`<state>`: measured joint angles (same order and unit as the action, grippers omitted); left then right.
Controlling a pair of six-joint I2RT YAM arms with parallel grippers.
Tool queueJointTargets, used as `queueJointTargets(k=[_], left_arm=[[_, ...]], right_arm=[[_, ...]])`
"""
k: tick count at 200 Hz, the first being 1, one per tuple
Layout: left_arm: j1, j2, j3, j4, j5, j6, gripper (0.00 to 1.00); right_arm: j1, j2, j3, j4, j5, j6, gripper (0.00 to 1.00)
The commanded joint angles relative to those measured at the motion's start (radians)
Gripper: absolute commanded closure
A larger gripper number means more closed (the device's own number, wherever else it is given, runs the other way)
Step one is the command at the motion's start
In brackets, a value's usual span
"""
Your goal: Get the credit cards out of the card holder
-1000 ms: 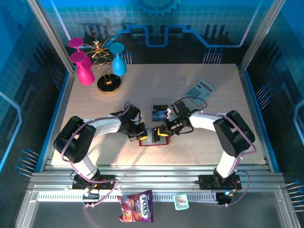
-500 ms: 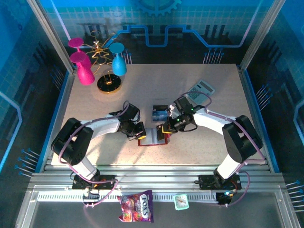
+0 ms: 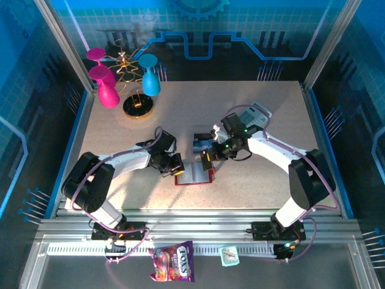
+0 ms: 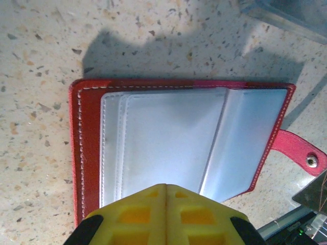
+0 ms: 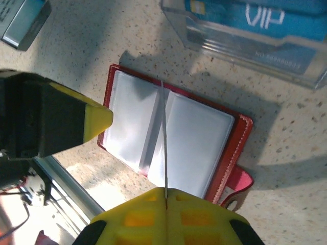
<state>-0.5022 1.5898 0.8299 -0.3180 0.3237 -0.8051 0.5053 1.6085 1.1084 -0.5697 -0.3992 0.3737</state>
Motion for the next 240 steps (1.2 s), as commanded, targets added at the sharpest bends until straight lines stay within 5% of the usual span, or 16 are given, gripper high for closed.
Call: queueJointTargets(k=[1,83,187,240], left_arm=[[-0.006,-0.034,0.001,-0.035,-0.027,0.021,0.93],[0.01,-0.101,-0.04,-0.043,-0.047,0.021,0.92],[0.071,-0.287,-0.135,-0.101,-0.082,0.011,0.89],[0.071,-0.347,-0.193,-0.085,-0.082,-0.016,0.88]], right_arm=[[-0.004,-0.05,0.046,-0.053,0.057,-0.188,0.96],[0.027,-0.005,0.217,-0.258,0.374,-0.733,1.0],[0.068,0.209,0.55,-0.471,0.455,-1.155,1.0],[0.076,0.381,0.751,-0.547,0.497,-1.231,1.0]])
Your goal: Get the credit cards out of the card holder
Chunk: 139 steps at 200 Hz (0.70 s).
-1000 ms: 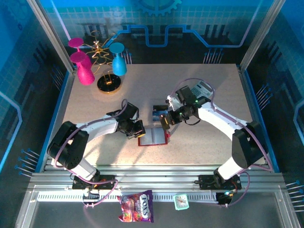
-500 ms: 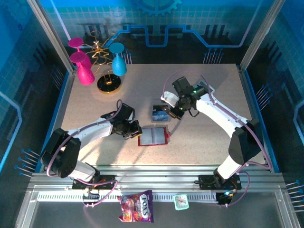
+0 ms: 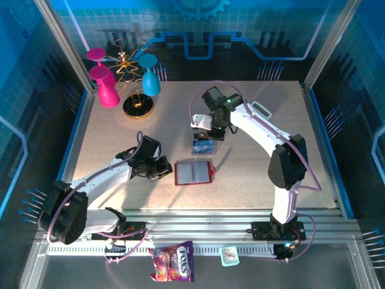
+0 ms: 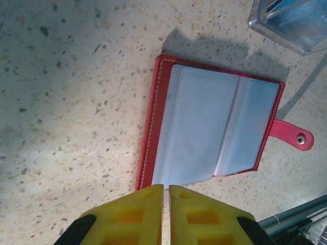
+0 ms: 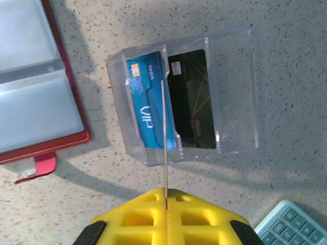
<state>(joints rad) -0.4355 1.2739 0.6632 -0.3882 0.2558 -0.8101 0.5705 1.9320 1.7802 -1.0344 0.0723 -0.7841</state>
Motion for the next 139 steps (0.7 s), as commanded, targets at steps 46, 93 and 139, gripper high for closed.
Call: queueJointTargets(k=[46,93,139], left_arm=[[0.004,-0.038,-0.036,-0.002,-0.016,-0.026,0.87],[0.004,-0.01,-0.036,0.023,-0.007,-0.03,0.87],[0.005,-0.016,-0.037,0.022,-0.01,-0.036,0.87]], right_arm=[[0.017,0.167,0.198,-0.122,0.025,-0.108,1.0],[0.023,0.236,0.275,-0.151,0.033,-0.125,1.0],[0.025,0.294,0.316,-0.16,0.047,-0.141,1.0]])
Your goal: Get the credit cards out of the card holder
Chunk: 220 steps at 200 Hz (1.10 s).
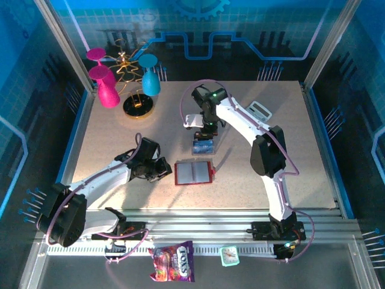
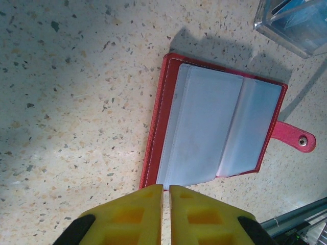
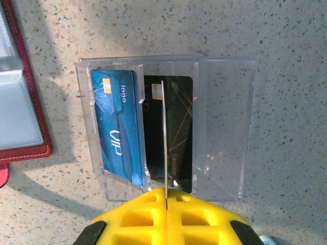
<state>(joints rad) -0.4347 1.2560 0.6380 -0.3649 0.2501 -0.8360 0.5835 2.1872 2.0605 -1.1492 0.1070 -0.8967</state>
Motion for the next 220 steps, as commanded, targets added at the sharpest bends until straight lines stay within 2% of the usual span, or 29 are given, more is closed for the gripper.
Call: queueJointTargets(k=[1,42,98,160,188,220], left_arm=[[0.004,0.002,-0.01,-0.002,-0.005,-0.009,0.87],[0.004,-0.015,-0.017,-0.011,-0.015,-0.013,0.87],[0.004,-0.009,-0.014,-0.01,-0.011,-0.011,0.87],[0.004,0.015,-0.012,0.014,0.01,-0.003,0.87],[0.004,0.047,-0.004,0.048,0.039,-0.004,0.87],[0.003,0.089,0.017,0.073,0.058,0.002,0.88]], right_arm=[[0.012,0.039,0.036,-0.046,0.012,-0.029,1.0],[0.012,0.058,0.04,-0.058,-0.005,-0.031,0.98],[0.013,0.049,0.028,-0.01,0.035,-0.003,0.8],[0.015,-0.007,-0.001,0.041,0.068,0.026,0.76],[0.015,-0.079,-0.082,0.105,0.056,0.072,0.75],[0.022,-0.202,-0.249,0.222,0.011,0.163,0.75]])
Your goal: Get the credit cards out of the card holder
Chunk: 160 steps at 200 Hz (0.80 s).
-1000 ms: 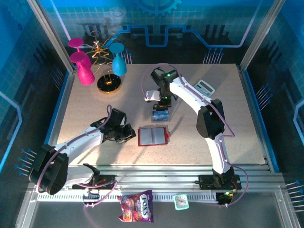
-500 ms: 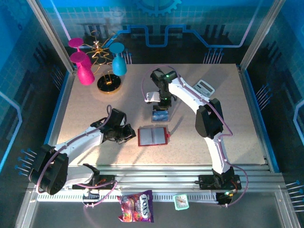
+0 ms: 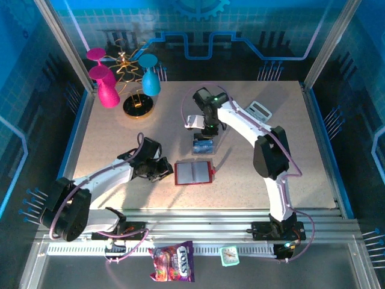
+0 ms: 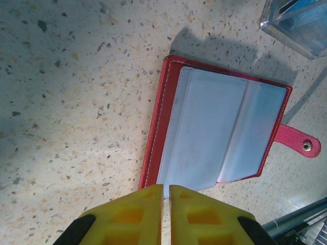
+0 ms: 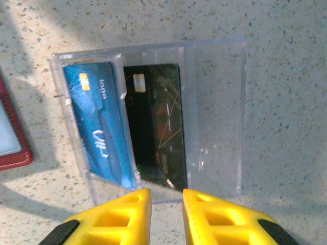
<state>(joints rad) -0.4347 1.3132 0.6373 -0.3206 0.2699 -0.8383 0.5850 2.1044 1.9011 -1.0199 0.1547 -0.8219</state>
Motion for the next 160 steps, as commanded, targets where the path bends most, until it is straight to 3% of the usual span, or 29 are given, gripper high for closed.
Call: queueJointTargets(k=[1,94,160], left_arm=[[0.002,0.032,0.019,0.03,0.039,0.006,0.88],[-0.041,0.188,0.137,0.055,0.072,0.028,0.89],[-0.057,0.239,0.166,0.054,0.075,0.031,0.89]], right_arm=[[0.02,-0.123,-0.096,0.097,-0.038,0.092,0.75],[0.021,-0.468,-0.591,0.497,-0.256,0.7,0.76],[0.002,-0.616,-0.894,0.846,-0.515,1.148,0.77]])
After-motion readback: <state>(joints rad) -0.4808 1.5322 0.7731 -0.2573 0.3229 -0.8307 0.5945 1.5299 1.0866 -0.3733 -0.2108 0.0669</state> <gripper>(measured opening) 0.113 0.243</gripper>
